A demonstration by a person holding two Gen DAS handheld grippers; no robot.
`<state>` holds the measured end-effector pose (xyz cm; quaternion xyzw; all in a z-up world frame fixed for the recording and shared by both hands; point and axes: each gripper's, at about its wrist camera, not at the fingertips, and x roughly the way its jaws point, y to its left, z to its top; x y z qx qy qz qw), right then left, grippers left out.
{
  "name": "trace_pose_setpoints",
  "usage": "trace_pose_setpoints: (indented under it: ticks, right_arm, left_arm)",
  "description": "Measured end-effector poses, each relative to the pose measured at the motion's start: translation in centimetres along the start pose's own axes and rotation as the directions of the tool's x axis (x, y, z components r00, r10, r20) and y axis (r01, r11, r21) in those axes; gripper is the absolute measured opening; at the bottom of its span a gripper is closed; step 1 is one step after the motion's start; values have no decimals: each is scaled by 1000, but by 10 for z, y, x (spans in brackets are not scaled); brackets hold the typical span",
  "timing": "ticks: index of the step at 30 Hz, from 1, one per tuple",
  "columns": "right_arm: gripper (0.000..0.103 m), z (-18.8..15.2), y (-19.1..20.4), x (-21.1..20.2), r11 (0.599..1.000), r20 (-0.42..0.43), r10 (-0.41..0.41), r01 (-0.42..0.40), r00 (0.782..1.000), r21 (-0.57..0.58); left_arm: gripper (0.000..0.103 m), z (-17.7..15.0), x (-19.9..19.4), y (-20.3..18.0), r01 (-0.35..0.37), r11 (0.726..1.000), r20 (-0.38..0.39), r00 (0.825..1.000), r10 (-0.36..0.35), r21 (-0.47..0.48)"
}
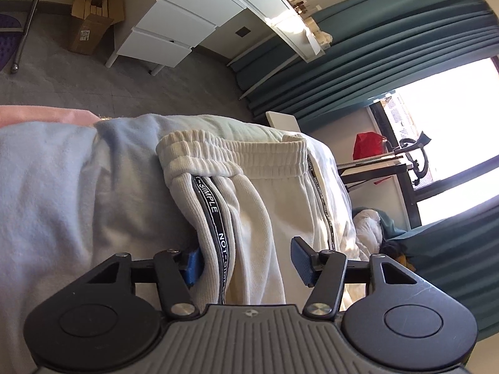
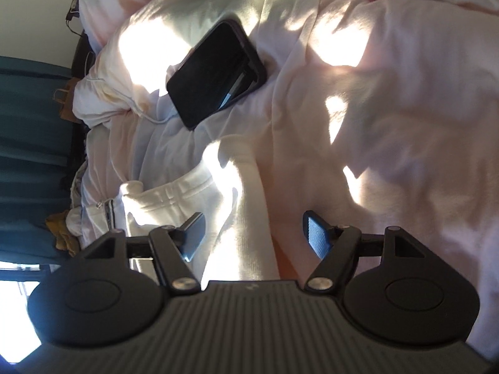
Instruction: Fold clothes
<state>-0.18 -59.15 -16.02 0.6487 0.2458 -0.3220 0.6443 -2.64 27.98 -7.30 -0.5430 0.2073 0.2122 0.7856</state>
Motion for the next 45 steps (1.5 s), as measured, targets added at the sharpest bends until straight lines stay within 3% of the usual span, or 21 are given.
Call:
trace_pose_setpoints:
  ticks: [4,7,8,9,11,16,18,21,24,29,33,36,39,41,45]
  right_arm:
    - [71,-1,6,13,999,-21,10,-11,1000,-38]
    - [46,1,8,13,998,-6,40,-40,999,-46]
    - [29,2,9,11,997,3,56,-56,998,-47]
    - [20,3,9,9,996,11,72,-71,997,-48]
    - [10,4,9,6,994,28,103,-102,994,-49]
    - [6,6,19,-21,969,82,230,-220,970,-112]
    - [6,10,21,-37,950,109,302,-289,947,-122]
    - [6,16,28,-48,930,103,343,-322,934,-178]
    - [6,22,45,-50,916,87,361,-335,929,-220]
    - [5,18,106,-31,893,90,372,-331,924,-304]
    - [5,6,169,0,858,90,387,-322,918,-401]
    - [5,-4,214,41,844,87,376,-302,923,-444]
    - [5,-16,260,88,820,92,368,-277,925,-501]
    - [5,-24,279,119,810,89,378,-283,922,-513]
    - [5,-35,305,184,798,83,336,-236,938,-555]
  left_arm:
    - [17,-2,5,-1,11,1000,11,1000,-10,-10]
    - [12,-2,5,-3,43,999,21,999,-43,-5]
    - [11,-2,4,-3,63,998,24,998,-63,-7]
    - [11,-1,2,-3,90,996,27,996,-89,-12]
    - [10,1,-4,-1,139,990,37,990,-137,-33]
    - [8,20,-18,20,220,963,28,975,-218,-156]
    - [8,31,-22,30,246,943,10,968,-250,-225]
    - [8,46,-27,46,280,903,-12,954,-300,-327]
    - [7,58,-24,41,289,893,-47,945,-324,-346]
    - [7,82,2,-14,288,932,-46,951,-305,-221]
    - [7,95,49,-64,262,955,-45,962,-271,-141]
    - [7,100,99,-101,224,970,-47,972,-229,-96]
    - [6,99,155,-141,164,986,-13,986,-164,17]
    - [6,96,189,-154,133,989,4,991,-134,65]
    - [6,88,261,-168,48,991,-10,999,-48,121]
